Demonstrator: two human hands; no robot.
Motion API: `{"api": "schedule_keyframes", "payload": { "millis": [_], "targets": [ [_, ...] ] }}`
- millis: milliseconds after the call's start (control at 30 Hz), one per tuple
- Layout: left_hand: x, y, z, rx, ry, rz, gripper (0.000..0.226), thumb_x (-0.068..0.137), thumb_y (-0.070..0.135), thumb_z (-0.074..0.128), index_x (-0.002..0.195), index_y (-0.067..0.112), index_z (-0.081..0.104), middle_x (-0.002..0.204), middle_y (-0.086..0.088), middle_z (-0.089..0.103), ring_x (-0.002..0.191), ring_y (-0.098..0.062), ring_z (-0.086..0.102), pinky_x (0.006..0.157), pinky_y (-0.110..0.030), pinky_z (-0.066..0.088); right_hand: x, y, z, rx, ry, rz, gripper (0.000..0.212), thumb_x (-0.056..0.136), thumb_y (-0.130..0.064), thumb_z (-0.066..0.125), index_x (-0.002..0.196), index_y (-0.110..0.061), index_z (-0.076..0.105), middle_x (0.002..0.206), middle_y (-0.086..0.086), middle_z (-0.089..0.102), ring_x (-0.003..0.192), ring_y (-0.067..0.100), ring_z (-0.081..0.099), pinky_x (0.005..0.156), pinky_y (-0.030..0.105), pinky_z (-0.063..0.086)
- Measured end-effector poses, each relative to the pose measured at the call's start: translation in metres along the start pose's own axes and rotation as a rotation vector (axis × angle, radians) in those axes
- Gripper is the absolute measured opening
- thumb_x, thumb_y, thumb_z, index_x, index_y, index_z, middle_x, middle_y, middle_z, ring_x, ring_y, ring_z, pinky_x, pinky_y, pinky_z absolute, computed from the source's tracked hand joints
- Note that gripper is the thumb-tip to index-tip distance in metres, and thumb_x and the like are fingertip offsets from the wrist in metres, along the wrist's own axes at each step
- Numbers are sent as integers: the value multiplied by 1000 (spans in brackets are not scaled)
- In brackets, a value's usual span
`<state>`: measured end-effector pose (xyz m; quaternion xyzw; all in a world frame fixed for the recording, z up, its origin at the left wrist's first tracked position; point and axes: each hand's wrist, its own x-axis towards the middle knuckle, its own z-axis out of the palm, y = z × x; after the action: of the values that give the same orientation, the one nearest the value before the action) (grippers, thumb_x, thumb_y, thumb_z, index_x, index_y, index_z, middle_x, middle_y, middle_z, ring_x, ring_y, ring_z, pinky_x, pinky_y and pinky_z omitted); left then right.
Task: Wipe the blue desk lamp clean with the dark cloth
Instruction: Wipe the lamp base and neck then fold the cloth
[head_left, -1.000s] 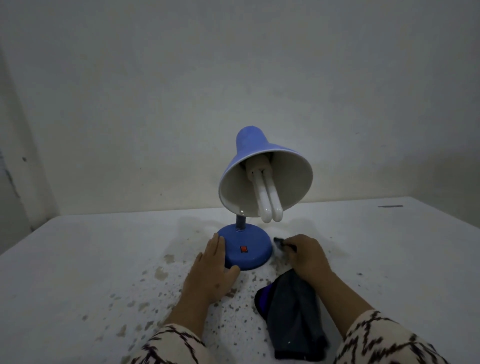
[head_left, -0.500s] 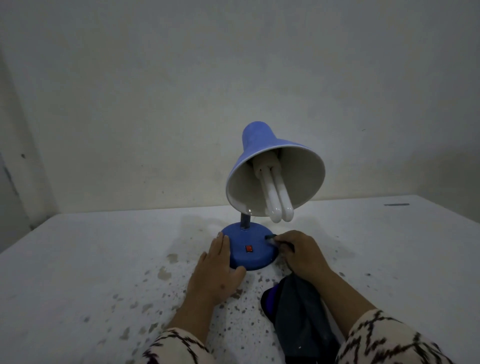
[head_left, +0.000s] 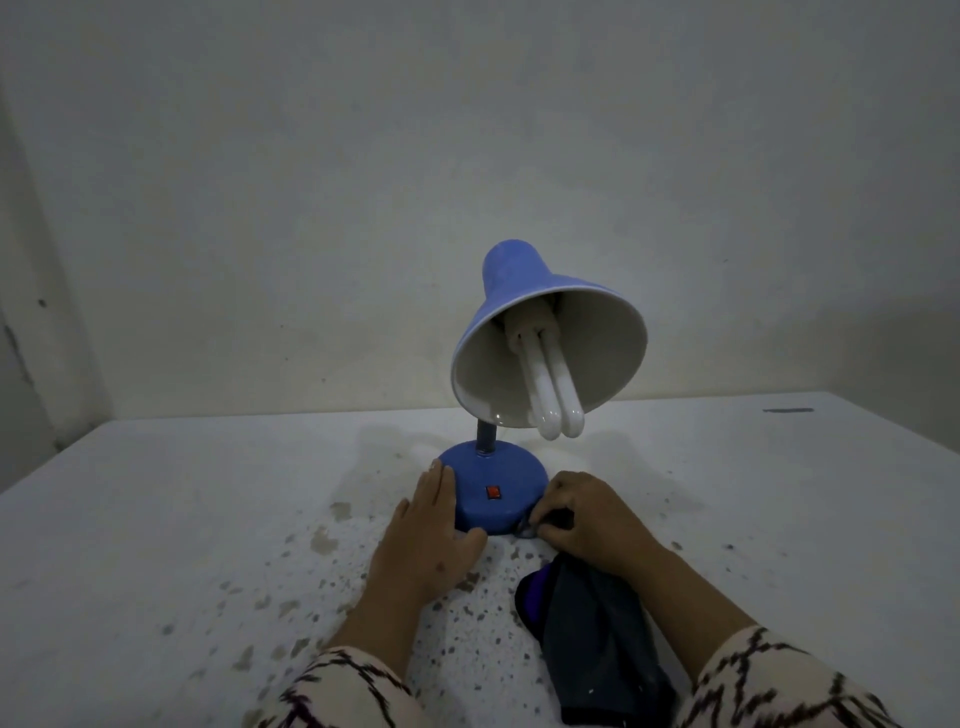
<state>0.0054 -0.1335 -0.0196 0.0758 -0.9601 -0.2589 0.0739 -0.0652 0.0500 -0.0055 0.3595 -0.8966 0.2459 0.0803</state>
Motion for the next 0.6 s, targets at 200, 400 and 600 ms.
{"api": "schedule_keyframes", "payload": {
  "millis": [200, 400, 600],
  "targets": [
    [0, 0, -1, -12, -5, -11, 80, 93, 38, 45, 150, 15, -7, 159, 2, -11, 148, -17, 3, 120, -32, 8, 7, 16, 4, -77, 167, 282, 24, 86, -10, 53, 103, -11, 70, 107, 12, 63, 98, 27, 58, 82, 26, 43],
    [1, 0, -1, -4, 6, 3, 81, 92, 38, 45, 150, 15, -7, 159, 1, -9, 147, -18, 6, 121, -33, 10, 10, -8, -2, 166, 378, 174, 21, 88, -9, 58, 106, -7, 67, 108, 11, 68, 96, 16, 58, 87, 17, 39],
    [1, -2, -1, -19, -22, -6, 80, 93, 37, 44, 149, 16, -10, 159, 1, -12, 148, -16, 1, 121, -32, 6, 28, -24, 7, 91, 2, 37, 27, 90, -17, 50, 108, -20, 69, 116, 9, 67, 105, 23, 61, 95, 20, 41]
  ]
}}
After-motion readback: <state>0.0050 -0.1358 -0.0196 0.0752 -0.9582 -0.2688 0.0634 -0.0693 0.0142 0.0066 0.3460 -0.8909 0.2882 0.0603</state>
